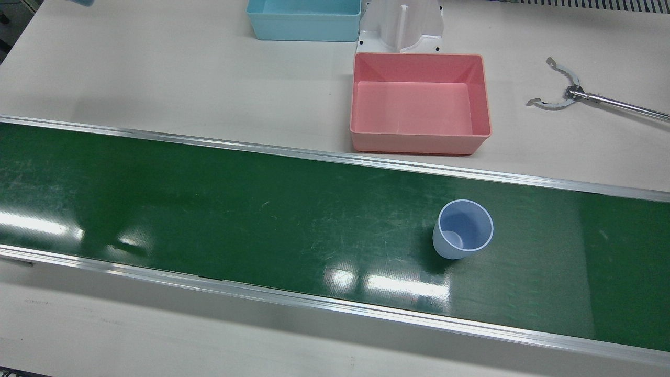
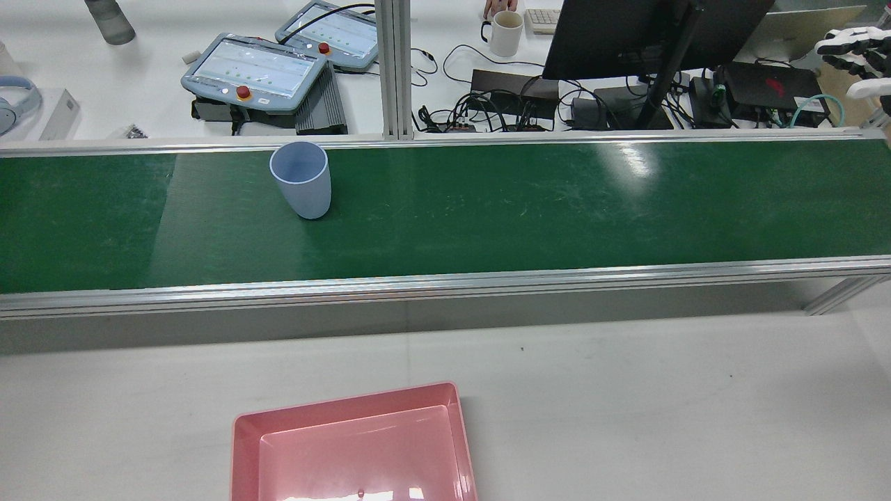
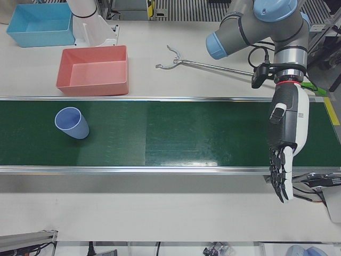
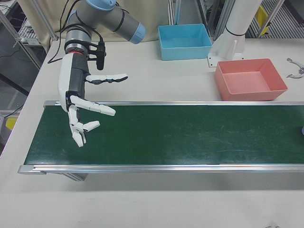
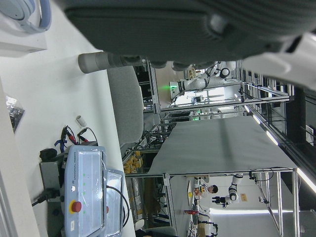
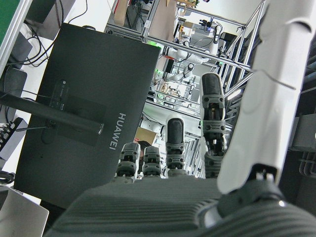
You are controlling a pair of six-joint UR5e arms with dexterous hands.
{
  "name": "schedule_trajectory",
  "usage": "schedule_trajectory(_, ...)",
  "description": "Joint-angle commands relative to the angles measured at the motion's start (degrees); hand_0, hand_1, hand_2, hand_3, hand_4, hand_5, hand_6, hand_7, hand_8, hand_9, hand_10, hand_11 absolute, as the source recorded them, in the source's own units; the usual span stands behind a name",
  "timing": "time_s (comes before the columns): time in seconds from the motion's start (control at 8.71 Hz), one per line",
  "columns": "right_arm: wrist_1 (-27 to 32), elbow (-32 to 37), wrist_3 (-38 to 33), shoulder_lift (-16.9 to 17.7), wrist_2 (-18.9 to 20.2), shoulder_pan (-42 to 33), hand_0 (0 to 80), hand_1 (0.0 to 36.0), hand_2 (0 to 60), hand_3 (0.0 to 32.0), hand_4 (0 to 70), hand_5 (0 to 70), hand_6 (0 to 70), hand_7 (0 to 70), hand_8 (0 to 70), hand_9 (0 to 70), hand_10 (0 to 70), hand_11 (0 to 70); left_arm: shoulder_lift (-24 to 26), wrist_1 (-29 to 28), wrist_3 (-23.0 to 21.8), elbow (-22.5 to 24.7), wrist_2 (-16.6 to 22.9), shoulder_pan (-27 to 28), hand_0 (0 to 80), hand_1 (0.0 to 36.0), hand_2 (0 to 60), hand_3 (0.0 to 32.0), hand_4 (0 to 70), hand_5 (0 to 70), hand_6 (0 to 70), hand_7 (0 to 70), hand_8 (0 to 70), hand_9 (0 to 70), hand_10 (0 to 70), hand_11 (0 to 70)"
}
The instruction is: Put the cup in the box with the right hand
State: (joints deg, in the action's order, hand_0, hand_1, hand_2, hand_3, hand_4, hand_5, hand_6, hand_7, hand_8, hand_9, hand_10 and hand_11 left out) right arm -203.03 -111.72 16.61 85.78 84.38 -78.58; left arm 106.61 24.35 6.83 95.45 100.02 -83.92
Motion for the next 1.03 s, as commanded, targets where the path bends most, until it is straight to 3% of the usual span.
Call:
schedule_trajectory(0.0, 0.0, 0.01, 0.0, 0.0, 0.0, 0.0, 57.2, 12.4, 0.0, 0.0, 45.0, 5.5, 13.3, 56.8, 4.6, 15.9, 9.2, 14.9, 0.0, 0.0, 0.03, 0.0, 0.0, -0.02, 0.0, 0.0, 0.0, 0.0, 0.0, 0.0, 0.0, 0.0, 0.0, 0.0, 0.0, 0.0)
schedule_trajectory(0.92, 0.0, -0.08, 0.0, -0.09, 0.0, -0.08, 57.2, 12.3, 0.0, 0.0, 45.2, 5.5, 13.3, 57.0, 4.9, 16.2, 9.1, 14.7, 0.0, 0.0, 0.03, 0.0, 0.0, -0.02, 0.0, 0.0, 0.0, 0.0, 0.0, 0.0, 0.0, 0.0, 0.0, 0.0, 0.0, 0.0)
